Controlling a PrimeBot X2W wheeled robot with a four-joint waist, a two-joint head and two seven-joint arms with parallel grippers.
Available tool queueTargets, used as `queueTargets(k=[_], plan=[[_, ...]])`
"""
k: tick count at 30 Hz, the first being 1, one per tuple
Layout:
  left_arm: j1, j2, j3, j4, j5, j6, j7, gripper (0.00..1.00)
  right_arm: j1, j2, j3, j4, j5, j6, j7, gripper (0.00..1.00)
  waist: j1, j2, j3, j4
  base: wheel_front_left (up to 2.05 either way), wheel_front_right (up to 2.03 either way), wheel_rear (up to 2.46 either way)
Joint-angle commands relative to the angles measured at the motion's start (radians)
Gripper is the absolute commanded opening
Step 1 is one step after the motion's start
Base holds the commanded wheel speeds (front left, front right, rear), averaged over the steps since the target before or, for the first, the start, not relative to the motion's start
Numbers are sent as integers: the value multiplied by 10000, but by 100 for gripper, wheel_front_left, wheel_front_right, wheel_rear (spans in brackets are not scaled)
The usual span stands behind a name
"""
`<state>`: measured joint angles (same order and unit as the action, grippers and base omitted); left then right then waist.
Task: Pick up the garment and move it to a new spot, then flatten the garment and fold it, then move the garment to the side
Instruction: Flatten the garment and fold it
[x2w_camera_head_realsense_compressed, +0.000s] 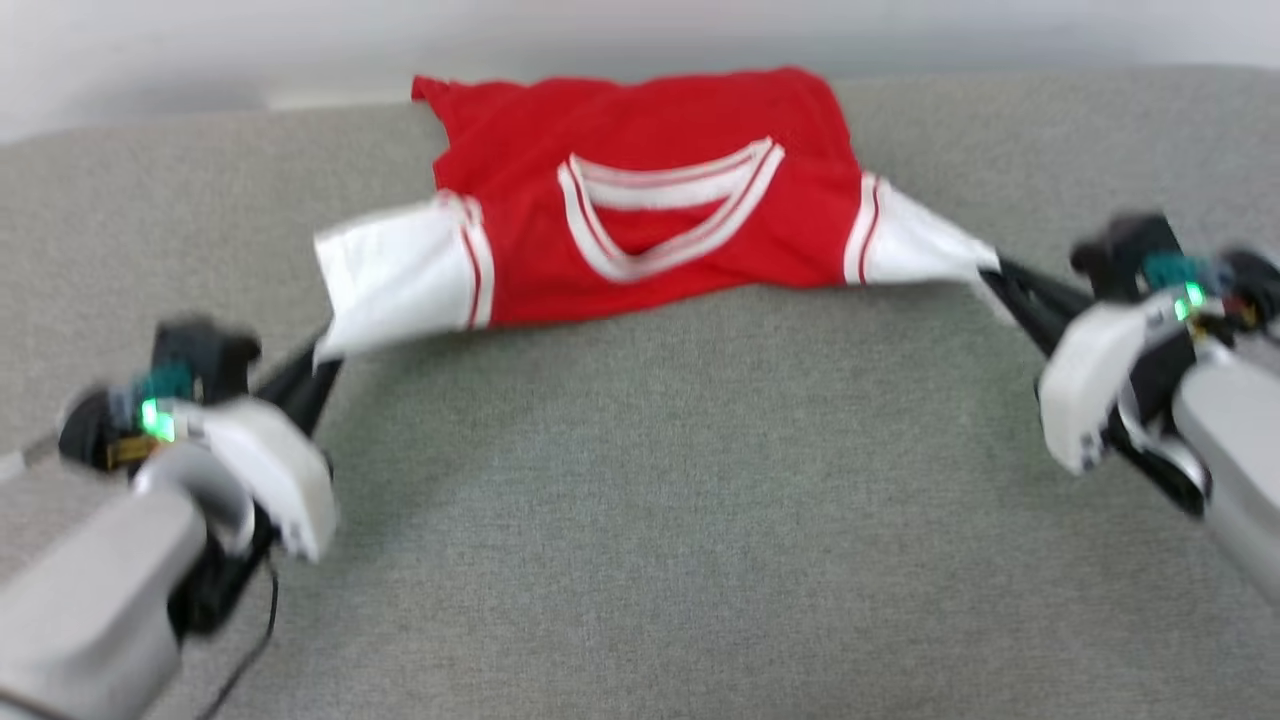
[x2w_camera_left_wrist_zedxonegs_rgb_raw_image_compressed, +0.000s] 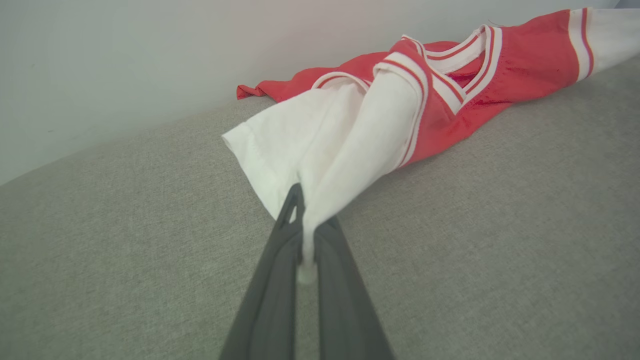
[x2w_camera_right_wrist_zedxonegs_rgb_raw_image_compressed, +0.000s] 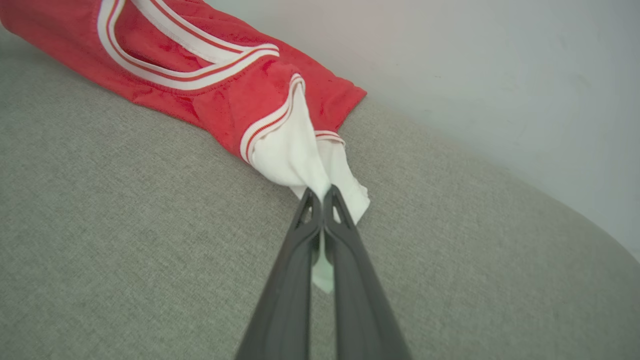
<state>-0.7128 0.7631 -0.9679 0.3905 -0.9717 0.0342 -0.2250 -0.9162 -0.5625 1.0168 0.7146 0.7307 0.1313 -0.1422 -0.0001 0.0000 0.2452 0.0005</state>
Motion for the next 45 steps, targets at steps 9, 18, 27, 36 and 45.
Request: queueTargets(k=[9, 18, 27, 36, 45], plan=[[3024, 1116, -159, -1917, -753, 1726, -157, 0, 2772, -1157, -7, -924, 637, -11, -60, 0, 1, 0, -1254, -125, 0, 0, 0], [5434, 1677, -292, -3298, -1483, 2936, -294, 0, 5816, -1932, -817, -2115, 857, -11, 160, 0, 1, 0, -2065, -162, 0, 0, 0], [6979, 1650, 96, -3821, -1633, 3475, -401, 0, 8391, -2224, -2529, -3430, 458, -13, 789, 0, 1, 0, -2177, -138, 0, 0, 0], [6846, 1438, 470, -4317, -942, 3631, -421, 0, 8414, -2097, -4905, -4958, -835, -11, 2006, 100, 1, 0, -1960, 56, 0, 0, 0], [6350, 1363, 960, -5133, -74, 4086, -411, 0, 6537, -2882, -7496, -7902, -1638, -11, 4059, 100, 1, 0, -816, 569, 0, 0, 0]])
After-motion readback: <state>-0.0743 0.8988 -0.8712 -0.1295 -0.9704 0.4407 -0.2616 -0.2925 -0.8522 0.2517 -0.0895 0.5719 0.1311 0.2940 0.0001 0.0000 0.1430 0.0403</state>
